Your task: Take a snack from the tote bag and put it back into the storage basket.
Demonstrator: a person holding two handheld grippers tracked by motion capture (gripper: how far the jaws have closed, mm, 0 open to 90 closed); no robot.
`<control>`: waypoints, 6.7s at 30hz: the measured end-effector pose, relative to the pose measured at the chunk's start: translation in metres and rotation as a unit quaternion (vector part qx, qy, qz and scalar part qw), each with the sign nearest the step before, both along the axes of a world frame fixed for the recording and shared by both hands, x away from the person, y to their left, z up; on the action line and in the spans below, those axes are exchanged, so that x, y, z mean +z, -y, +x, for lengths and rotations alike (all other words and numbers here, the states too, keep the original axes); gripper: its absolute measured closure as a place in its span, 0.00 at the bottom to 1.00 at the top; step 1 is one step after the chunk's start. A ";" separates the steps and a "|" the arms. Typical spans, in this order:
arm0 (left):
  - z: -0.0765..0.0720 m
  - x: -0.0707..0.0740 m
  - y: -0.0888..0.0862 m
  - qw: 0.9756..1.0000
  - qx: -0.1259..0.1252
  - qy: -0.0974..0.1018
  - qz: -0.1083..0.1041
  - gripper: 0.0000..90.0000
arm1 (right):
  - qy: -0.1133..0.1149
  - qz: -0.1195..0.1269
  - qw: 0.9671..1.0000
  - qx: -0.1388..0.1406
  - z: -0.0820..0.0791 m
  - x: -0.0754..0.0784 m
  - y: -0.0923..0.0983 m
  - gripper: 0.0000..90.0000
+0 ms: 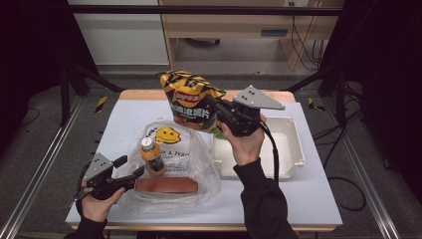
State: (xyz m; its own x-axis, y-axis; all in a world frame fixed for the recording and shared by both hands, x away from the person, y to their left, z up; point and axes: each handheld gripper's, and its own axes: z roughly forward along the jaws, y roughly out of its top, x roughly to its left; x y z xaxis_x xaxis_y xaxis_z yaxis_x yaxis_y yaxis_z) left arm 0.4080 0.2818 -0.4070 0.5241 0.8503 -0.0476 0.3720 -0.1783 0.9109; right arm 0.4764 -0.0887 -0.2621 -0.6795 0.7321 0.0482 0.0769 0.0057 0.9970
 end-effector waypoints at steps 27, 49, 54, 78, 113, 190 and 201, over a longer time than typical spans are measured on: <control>0.000 0.008 -0.006 1.000 0.008 0.011 -0.011 0.25 | -0.041 0.000 0.995 -0.095 -0.008 -0.050 0.123 0.99; 0.002 0.006 -0.006 1.000 0.011 0.008 -0.005 0.24 | -0.081 -0.001 0.985 -0.151 -0.005 -0.090 0.181 0.99; 0.003 0.004 -0.005 1.000 0.011 0.005 -0.004 0.24 | -0.095 0.001 0.983 -0.159 0.001 -0.101 0.186 0.99; 0.006 0.001 -0.007 1.000 0.013 -0.002 -0.004 0.24 | -0.129 0.013 0.975 -0.183 0.034 -0.124 0.192 0.96; 0.008 -0.005 -0.008 1.000 0.017 -0.012 -0.002 0.24 | -0.153 -0.065 0.944 -0.285 0.039 -0.141 0.189 0.88; -0.008 0.025 -0.005 0.999 0.000 0.035 -0.031 0.38 | -0.085 -0.073 0.993 -0.046 -0.044 -0.116 0.075 0.48; -0.010 0.028 0.013 0.999 -0.028 0.036 -0.025 0.41 | -0.083 -0.085 0.993 0.028 -0.050 -0.119 0.028 0.53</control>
